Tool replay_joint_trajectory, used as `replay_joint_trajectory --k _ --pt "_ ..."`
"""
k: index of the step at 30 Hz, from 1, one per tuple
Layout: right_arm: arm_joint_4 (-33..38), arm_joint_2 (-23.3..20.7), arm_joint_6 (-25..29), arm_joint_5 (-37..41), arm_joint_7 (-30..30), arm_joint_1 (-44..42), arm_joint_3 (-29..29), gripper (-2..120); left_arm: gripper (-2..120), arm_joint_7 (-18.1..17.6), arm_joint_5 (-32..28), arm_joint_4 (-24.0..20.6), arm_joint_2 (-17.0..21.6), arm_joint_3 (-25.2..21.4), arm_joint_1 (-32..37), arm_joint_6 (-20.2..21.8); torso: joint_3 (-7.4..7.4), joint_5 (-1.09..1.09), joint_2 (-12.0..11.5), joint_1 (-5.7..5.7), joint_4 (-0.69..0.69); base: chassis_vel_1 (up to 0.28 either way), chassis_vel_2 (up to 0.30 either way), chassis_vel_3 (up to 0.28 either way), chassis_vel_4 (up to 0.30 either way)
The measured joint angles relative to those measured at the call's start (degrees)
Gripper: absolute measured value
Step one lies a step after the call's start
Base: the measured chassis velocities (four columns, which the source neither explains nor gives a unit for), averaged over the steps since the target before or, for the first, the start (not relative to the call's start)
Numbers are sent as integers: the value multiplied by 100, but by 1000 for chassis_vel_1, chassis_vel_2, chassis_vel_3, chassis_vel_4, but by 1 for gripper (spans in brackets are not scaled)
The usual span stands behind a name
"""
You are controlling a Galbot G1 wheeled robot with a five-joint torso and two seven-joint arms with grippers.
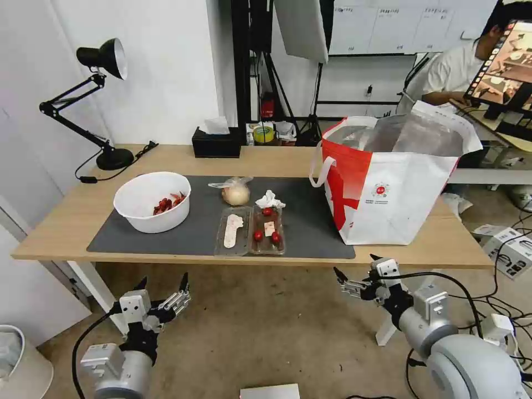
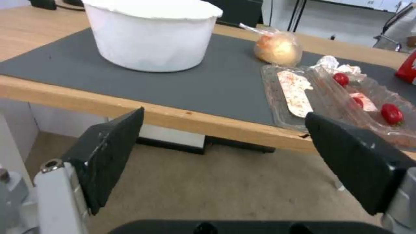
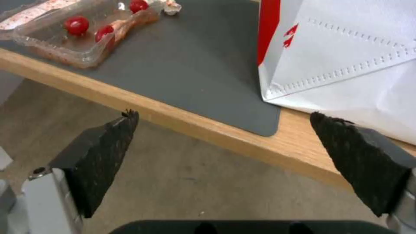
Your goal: Pick up the trash from the table and place it into the takeout bag.
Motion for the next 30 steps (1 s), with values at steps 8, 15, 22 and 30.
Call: replay_joint_trajectory --k 8,15,22,30 --pt "-23 33 29 -9 -1 8 -17 100 100 0 -137 4 3 36 -16 -129 0 0 0 0 0 0 0 0 0" --pt "-25 34 66 -15 3 11 -24 100 100 -2 -528 22 9 72 -85 -146 0 0 0 0 0 0 0 0 0" --pt "-57 22 92 -18 27 123 -139 100 100 -98 -1166 140 14 187 -194 -117 0 0 0 0 0 0 0 0 0" --pt "-178 -103 283 231 29 415 -369 100 100 -355 -2330 218 19 345 -328 87 0 0 0 0 1 0 0 0 0"
